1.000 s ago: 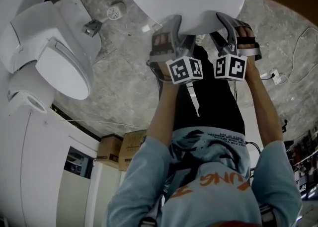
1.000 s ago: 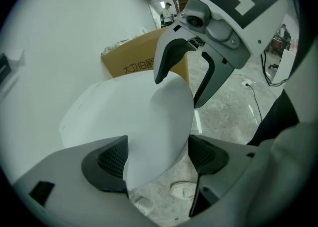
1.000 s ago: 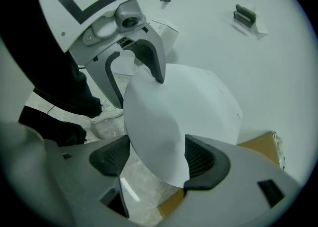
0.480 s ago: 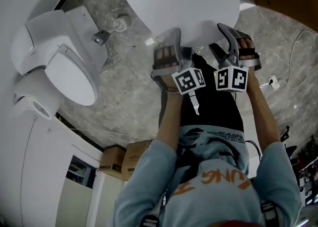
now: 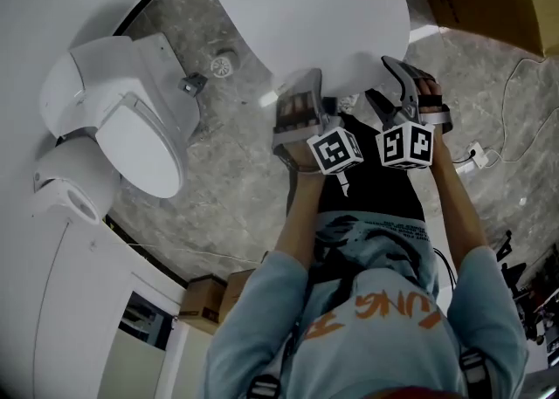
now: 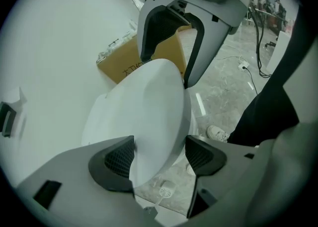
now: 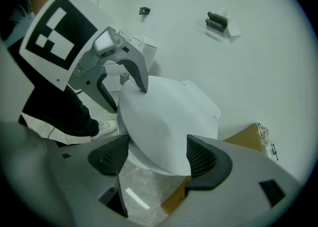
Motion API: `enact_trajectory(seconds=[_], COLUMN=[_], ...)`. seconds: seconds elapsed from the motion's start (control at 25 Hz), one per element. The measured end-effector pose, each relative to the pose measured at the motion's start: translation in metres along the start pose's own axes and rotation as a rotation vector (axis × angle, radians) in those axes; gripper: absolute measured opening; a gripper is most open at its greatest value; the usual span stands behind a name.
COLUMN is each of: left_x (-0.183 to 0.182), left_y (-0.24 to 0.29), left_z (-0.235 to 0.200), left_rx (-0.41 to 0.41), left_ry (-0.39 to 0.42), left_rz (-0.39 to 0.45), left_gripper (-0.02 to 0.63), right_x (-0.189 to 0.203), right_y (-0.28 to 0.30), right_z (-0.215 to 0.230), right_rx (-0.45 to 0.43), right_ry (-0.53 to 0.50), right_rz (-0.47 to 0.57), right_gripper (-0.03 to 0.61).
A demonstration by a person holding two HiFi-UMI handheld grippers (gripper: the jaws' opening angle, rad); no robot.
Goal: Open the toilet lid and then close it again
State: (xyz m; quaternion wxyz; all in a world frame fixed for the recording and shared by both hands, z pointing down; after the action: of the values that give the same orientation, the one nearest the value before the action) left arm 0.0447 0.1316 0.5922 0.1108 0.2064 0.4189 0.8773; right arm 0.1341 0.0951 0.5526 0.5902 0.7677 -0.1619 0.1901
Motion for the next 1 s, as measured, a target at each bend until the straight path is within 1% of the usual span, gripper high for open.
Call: enact_trajectory(seconds=[0.12, 0.2, 0.44, 0.64, 0.88, 1.0], left_x=[-0.007, -0.012, -0.027, -0.036, -0.042, -0.043], left_y=[-0.013, -0.022, -0.053, -0.075, -0.094, -0.103], left_z=[-0.017, -0.031, -0.076, -0.111, -0.154, -0.172], left_rx=[0.011, 0.021, 0.033, 0.026, -0.016, -0.038], left_ry=[0.009, 0.011, -0.009, -0.023, -0.076, -0.105], left_rz=[0.011, 0.017, 0.064, 0.122, 0.172, 0.198], left_gripper=[0.349, 0.368, 0.37, 0.371, 0.374, 0.376], right_x=[-0.009, -0.016, -0.044, -0.068, -0.095, -0.106], right_y=[-0.018, -0.03, -0.071, -0.1, -0.126, -0.136], right_z=[0.01, 0.016, 0.046, 0.068, 0.099, 0.108], right_rx=[0.02, 0.029, 0.059, 0.095, 0.149, 0.169], right_ry=[0.027, 0.033, 0.026, 0.001, 0.029, 0.038], right_rz=[0.024, 0.04, 0.108, 0.154, 0.215, 0.25], right_gripper=[0.379, 0.379, 0.382, 0.382, 0.38, 0.365])
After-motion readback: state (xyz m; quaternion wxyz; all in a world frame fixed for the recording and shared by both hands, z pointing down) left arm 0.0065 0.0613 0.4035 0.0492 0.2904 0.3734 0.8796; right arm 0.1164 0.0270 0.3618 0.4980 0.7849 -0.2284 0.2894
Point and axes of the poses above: the fingertips, and each gripper's own axes: y forward along the fingers, z to its right, x out of its underside, the point moved 4 cm from there along -y, backward along the fingers, and after that the axes turned 10 degrees about -x, right-handed, at the moved point
